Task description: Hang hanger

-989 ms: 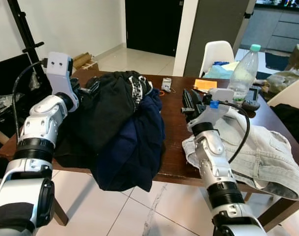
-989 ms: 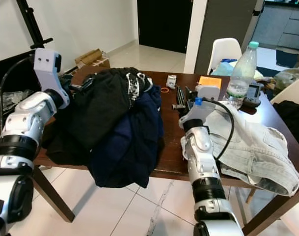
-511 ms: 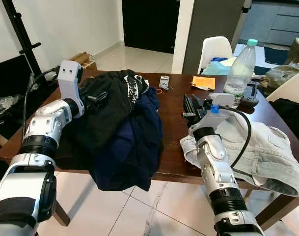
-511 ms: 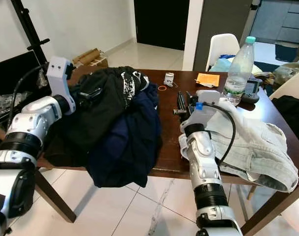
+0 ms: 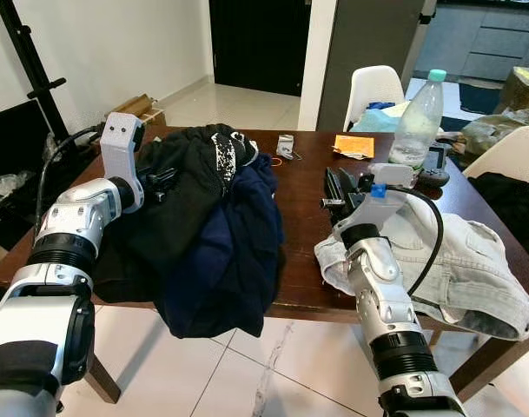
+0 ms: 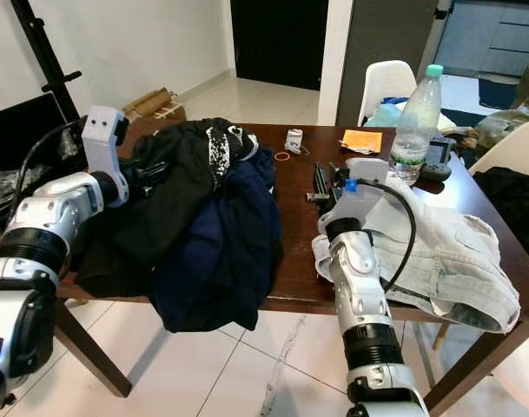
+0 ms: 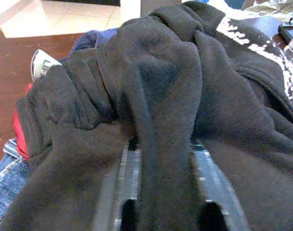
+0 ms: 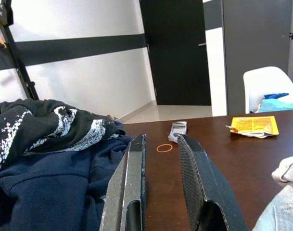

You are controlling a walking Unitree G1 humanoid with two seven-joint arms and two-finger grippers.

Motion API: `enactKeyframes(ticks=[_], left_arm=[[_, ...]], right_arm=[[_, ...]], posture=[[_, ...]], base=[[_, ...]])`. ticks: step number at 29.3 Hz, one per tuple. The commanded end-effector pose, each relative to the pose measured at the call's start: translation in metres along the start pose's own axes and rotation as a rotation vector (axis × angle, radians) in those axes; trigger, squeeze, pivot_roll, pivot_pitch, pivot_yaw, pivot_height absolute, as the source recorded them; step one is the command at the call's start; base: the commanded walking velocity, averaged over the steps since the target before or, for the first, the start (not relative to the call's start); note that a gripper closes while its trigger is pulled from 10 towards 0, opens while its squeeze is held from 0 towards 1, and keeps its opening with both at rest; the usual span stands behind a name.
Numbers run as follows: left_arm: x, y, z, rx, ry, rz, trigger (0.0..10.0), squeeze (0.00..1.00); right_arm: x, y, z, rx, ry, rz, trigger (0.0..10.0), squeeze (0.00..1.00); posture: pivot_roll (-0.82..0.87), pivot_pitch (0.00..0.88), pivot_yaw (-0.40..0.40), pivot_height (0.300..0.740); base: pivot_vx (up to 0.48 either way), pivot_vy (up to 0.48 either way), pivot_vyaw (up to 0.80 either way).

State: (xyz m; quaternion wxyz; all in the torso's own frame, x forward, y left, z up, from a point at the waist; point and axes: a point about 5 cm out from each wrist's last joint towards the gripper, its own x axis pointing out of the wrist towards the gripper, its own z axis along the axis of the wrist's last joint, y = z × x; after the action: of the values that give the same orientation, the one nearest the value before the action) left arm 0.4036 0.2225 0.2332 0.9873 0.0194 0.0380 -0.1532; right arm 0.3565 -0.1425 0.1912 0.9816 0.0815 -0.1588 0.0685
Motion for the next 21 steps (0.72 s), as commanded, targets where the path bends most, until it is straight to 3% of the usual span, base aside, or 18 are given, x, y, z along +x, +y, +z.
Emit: enactKeyframes(ticks=[1, 7, 9, 13, 14, 15, 17, 19, 21], left_arm=[[-0.007, 0.012, -0.002, 0.017, 0.011, 0.047, 0.0, 0.0], [-0.009, 0.015, 0.002, 0.001, -0.009, 0.055, 0.0, 0.0], [-0.013, 0.017, 0.01, 0.041, -0.036, 0.051, 0.0, 0.0], [-0.014, 0.017, 0.019, 0.06, -0.053, 0.05, 0.0, 0.0], [-0.016, 0.016, 0.032, 0.089, -0.078, 0.055, 0.0, 0.0], [-0.016, 0.016, 0.032, 0.089, -0.078, 0.055, 0.0, 0.0], [-0.023, 0.013, 0.06, 0.153, -0.146, 0.075, 0.0, 0.0], [-0.023, 0.013, 0.06, 0.153, -0.146, 0.075, 0.0, 0.0], [-0.03, 0.001, 0.099, 0.234, -0.344, 0.058, 0.0, 0.0]], right_arm=[[0.001, 0.002, -0.002, 0.004, 0.019, -0.001, 10.0, 0.0], [0.002, 0.005, -0.003, 0.007, 0.027, 0.002, 10.0, 0.0], [0.004, 0.008, -0.003, 0.07, 0.021, 0.001, 10.0, 0.0], [0.005, 0.01, -0.003, 0.099, 0.022, 0.004, 10.0, 0.0], [0.005, 0.01, -0.004, 0.122, 0.027, 0.001, 10.0, 0.0], [0.005, 0.01, -0.004, 0.122, 0.027, 0.001, 10.0, 0.0], [0.003, 0.01, -0.006, 0.15, 0.036, -0.014, 10.0, 0.0], [0.003, 0.01, -0.006, 0.15, 0.036, -0.014, 10.0, 0.0], [0.003, 0.01, -0.008, 0.153, 0.037, -0.028, 10.0, 0.0]], posture=[[0.08, 0.0, 0.016, 0.74], [0.09, 0.0, 0.008, 0.74], [0.1, 0.0, 0.002, 0.74], [0.11, 0.0, -0.002, 0.74], [0.11, 0.0, -0.006, 0.74], [0.11, 0.0, -0.006, 0.74], [0.12, 0.0, -0.005, 0.74], [0.12, 0.0, -0.005, 0.74], [0.12, 0.0, 0.0, 0.74]], base=[[0.0, 0.0, 0.0], [0.0, 0.0, 0.0], [0.0, 0.0, 0.0], [0.0, 0.0, 0.0], [0.0, 0.0, 0.0], [0.0, 0.0, 0.0], [0.0, 0.0, 0.0], [0.0, 0.0, 0.0], [0.0, 0.0, 0.0]])
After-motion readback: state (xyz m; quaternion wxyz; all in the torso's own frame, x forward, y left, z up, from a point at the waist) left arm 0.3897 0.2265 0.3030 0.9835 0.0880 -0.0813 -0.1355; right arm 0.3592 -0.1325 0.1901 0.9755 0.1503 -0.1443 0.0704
